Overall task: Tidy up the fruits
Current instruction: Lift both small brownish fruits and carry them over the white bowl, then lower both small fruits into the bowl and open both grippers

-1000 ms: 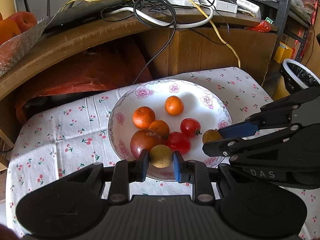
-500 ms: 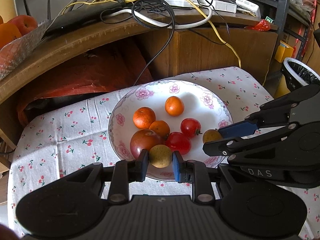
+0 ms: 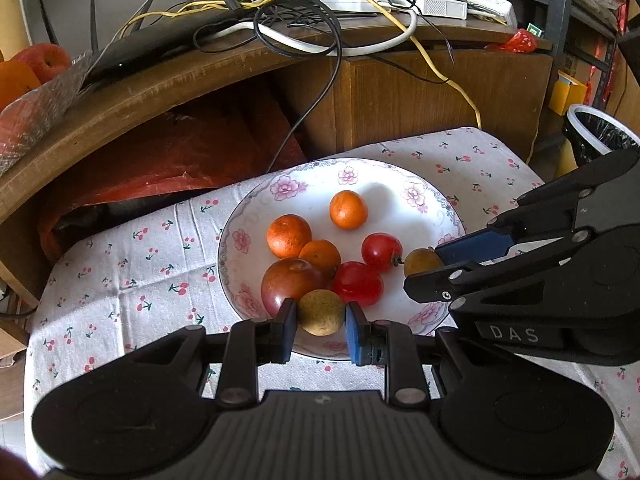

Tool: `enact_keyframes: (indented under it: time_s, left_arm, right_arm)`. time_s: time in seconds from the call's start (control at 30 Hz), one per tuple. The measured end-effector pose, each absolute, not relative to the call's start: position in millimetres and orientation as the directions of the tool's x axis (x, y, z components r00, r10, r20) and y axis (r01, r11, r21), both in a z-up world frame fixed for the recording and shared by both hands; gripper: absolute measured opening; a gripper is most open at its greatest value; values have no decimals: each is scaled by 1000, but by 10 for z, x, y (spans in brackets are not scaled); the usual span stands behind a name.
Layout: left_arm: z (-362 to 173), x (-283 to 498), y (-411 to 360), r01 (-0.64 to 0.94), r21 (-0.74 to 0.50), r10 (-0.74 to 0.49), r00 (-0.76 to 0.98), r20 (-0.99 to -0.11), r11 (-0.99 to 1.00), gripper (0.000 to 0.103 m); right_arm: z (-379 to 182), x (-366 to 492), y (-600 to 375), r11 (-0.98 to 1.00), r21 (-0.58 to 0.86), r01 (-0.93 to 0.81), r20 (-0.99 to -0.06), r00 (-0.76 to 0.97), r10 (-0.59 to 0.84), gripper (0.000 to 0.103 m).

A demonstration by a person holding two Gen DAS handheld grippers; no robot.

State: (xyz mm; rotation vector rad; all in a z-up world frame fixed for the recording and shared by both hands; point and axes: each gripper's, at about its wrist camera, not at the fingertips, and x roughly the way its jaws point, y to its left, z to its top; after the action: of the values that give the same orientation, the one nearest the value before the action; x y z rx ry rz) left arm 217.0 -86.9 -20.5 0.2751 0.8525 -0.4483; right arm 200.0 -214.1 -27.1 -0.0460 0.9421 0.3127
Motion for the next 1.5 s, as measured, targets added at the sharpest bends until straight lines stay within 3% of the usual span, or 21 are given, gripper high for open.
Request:
enact_keyframes:
  time_s: [1.3, 1.5]
  left_arm:
    - [-174, 2150, -872, 482, 66, -260, 578, -774, 874, 36]
    - [-158, 2136, -857, 477, 71, -255, 582, -772, 876, 39]
  right_arm:
    - [-243, 1960, -2152, 954, 92, -285, -789, 564, 245, 25]
    - [-239, 1941, -2158, 956, 88, -278, -785, 572, 239, 30]
